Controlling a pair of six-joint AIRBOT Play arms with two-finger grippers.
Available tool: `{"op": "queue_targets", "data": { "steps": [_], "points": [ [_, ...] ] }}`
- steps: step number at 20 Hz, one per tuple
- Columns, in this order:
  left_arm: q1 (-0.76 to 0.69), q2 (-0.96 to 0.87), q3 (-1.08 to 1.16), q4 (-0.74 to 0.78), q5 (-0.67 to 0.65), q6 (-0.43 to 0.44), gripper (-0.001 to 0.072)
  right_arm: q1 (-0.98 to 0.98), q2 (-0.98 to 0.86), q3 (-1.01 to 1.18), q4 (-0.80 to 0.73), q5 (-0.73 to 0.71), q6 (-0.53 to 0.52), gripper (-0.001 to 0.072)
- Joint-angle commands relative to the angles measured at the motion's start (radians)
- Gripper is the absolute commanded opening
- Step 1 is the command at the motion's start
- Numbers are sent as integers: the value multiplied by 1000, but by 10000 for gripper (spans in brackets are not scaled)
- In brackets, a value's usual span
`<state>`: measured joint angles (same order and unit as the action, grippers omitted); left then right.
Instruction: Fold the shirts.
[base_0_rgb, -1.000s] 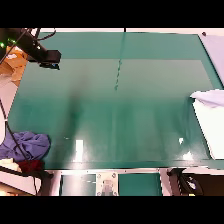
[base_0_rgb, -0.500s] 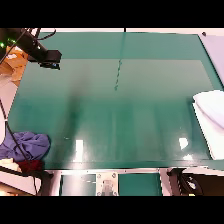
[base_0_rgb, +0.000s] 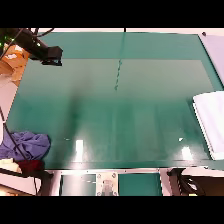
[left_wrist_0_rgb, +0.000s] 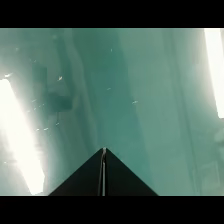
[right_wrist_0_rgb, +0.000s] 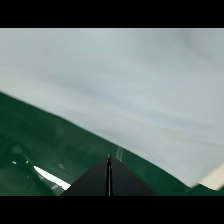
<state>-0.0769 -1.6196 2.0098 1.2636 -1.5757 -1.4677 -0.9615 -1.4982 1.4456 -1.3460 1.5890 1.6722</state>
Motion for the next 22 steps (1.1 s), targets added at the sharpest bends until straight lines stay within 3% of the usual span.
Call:
{"op": "queue_targets", "data": {
  "steps": [1,6,11,14,22],
  "points": [
    [-35,64,-39,1,23,-37,21,220,1,-2,240,-65,-68,22],
    [-90,335,-479,20,76,-114,21,568,159,-183,265,-165,-202,20],
    [-90,668,-972,20,152,-159,21,795,451,-550,266,-327,-237,21],
    [-90,733,-1043,53,145,-158,22,867,545,-639,266,-400,-237,21],
    [-90,733,-1043,64,146,-156,22,888,560,-645,270,-359,-237,21]
  ]
}}
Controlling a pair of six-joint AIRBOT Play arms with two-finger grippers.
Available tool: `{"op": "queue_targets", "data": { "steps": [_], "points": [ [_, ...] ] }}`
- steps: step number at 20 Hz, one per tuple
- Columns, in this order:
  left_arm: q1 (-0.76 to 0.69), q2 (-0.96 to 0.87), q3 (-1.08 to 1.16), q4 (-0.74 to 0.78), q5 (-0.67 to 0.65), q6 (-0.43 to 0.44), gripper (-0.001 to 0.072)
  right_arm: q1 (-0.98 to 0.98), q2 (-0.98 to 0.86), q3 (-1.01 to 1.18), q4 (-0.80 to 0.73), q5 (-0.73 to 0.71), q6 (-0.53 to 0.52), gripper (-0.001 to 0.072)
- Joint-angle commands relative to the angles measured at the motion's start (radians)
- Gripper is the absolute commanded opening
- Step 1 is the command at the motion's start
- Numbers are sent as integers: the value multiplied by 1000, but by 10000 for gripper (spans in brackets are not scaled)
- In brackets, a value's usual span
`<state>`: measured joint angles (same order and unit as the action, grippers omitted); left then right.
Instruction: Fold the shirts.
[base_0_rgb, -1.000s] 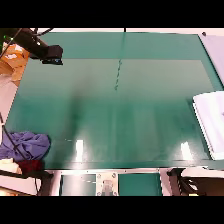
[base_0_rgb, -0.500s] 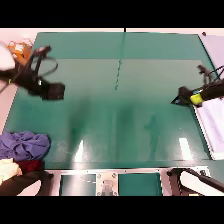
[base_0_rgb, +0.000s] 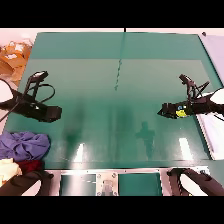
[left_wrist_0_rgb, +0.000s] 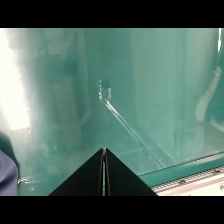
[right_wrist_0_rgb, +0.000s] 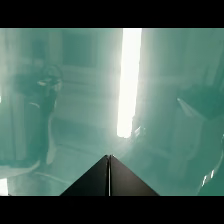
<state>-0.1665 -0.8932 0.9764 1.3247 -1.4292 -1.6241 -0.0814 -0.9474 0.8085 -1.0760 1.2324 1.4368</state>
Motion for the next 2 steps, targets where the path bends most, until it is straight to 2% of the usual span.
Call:
{"op": "queue_targets", "data": {
  "steps": [1,2],
  "points": [
    [-1,7,-9,3,-1,1,22,8,9,-8,0,-2,-1,21],
    [-1,7,-9,2,0,1,22,8,9,-8,0,-2,-1,21]
  ]
}}
